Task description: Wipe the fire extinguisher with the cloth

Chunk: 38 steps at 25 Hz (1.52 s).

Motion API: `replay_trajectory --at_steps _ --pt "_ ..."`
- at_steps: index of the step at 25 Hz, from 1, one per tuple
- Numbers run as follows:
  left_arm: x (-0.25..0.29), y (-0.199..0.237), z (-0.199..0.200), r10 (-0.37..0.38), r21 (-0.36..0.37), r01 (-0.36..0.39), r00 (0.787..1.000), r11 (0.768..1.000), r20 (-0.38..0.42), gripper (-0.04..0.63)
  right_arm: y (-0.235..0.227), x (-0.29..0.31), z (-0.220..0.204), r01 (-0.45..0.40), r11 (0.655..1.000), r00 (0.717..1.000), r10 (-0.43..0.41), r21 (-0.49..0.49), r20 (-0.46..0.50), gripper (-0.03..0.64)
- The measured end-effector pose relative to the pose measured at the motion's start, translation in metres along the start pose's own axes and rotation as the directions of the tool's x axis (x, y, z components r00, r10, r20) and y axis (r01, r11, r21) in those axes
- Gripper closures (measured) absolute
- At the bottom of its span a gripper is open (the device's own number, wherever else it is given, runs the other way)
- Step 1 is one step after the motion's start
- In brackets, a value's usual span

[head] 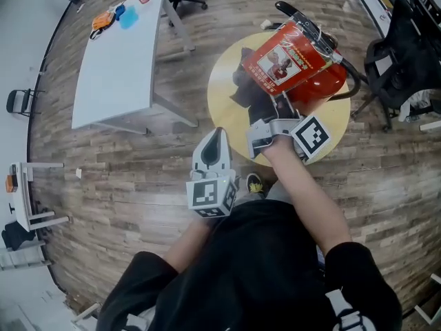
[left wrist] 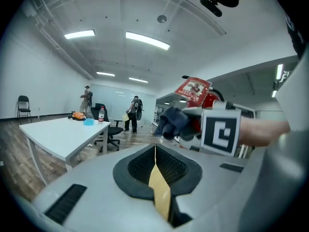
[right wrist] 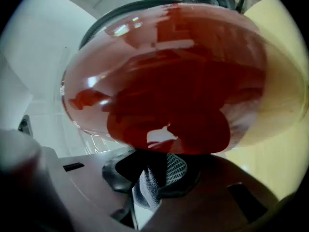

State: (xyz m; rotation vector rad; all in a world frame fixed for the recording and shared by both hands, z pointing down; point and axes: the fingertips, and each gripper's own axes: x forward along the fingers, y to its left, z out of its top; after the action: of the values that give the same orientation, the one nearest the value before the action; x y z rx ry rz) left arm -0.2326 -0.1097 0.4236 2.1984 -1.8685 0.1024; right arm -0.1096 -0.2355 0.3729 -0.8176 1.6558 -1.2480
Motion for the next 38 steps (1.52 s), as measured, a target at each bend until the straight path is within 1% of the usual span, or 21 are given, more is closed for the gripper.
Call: replay_trajectory --at_steps 2,4,7,10,13,15,19,22,24,27,29,31,32,33,35,38 --pt "-0.006 0.006 -0.004 0.018 0.000 -0.018 1.000 1.000 -0.007 0.571 -0.053 -0.015 -0.006 0.121 0.993 0.993 -0.121 -0.006 0.000 0.537" --pt "-0.013 0.016 -0.008 0.042 0.001 -0.042 0.999 0.999 -0.020 0.571 -0.108 -0.038 -0.014 0.248 0.968 0.969 -0.248 -0.030 -0.008 0.537" --pt "-0.019 0.031 -0.014 0.070 0.005 -0.070 0.997 0.998 -0.044 0.571 -0.175 -0.064 -0.025 0.385 0.919 0.921 -0.389 -0.083 -0.034 0.537" --pt "-0.022 0.040 -0.017 0.086 0.006 -0.085 0.994 0.996 -0.062 0.571 -0.222 -0.087 -0.032 0.504 0.856 0.854 -0.514 -0.119 -0.082 0.537" --pt "-0.020 0.041 -0.020 0.084 0.006 -0.084 0.994 0.996 -0.067 0.572 -0.246 -0.108 -0.034 0.540 0.818 0.809 -0.569 -0.197 -0.146 0.537" --pt "-0.016 0.037 -0.024 0.069 0.003 -0.069 0.995 0.998 -0.074 0.571 -0.256 -0.122 -0.031 0.553 0.795 0.773 -0.602 -0.250 -0.203 0.537" --pt "-0.008 0.020 -0.028 0.011 -0.008 -0.012 0.996 1.000 -0.087 0.571 -0.257 -0.146 -0.021 0.543 0.763 0.712 -0.639 -0.350 -0.290 0.537" --pt "0.000 0.006 -0.027 -0.028 -0.005 0.027 0.996 1.000 -0.083 0.571 -0.257 -0.160 -0.006 0.533 0.732 0.673 -0.671 -0.424 -0.312 0.536" --pt "0.005 -0.001 -0.026 -0.048 -0.003 0.048 0.996 0.999 -0.076 0.571 -0.257 -0.169 0.008 0.530 0.713 0.660 -0.687 -0.458 -0.305 0.537" --pt "0.009 -0.007 -0.024 -0.066 -0.004 0.066 0.995 0.998 -0.074 0.571 -0.260 -0.179 0.039 0.560 0.683 0.648 -0.714 -0.469 -0.265 0.537" --pt "0.010 -0.010 -0.026 -0.072 -0.006 0.072 0.994 0.997 -0.079 0.572 -0.261 -0.177 0.061 0.564 0.649 0.635 -0.736 -0.510 -0.234 0.537" --pt "0.009 -0.012 -0.028 -0.079 -0.003 0.079 0.993 0.997 -0.090 0.571 -0.262 -0.172 0.080 0.551 0.615 0.623 -0.753 -0.564 -0.212 0.537" --pt "0.009 -0.013 -0.029 -0.084 0.001 0.084 0.992 0.996 -0.097 0.571 -0.262 -0.168 0.090 0.541 0.599 0.622 -0.758 -0.590 -0.200 0.537" --pt "0.010 -0.014 -0.030 -0.088 0.006 0.089 0.991 0.996 -0.102 0.571 -0.262 -0.161 0.100 0.529 0.585 0.627 -0.758 -0.615 -0.183 0.537" --pt "0.011 -0.016 -0.030 -0.095 0.013 0.097 0.990 0.995 -0.108 0.571 -0.257 -0.145 0.123 0.503 0.568 0.650 -0.745 -0.652 -0.148 0.537" --pt "0.012 -0.018 -0.030 -0.095 0.014 0.097 0.990 0.995 -0.107 0.571 -0.241 -0.124 0.143 0.444 0.565 0.689 -0.711 -0.695 -0.138 0.537"
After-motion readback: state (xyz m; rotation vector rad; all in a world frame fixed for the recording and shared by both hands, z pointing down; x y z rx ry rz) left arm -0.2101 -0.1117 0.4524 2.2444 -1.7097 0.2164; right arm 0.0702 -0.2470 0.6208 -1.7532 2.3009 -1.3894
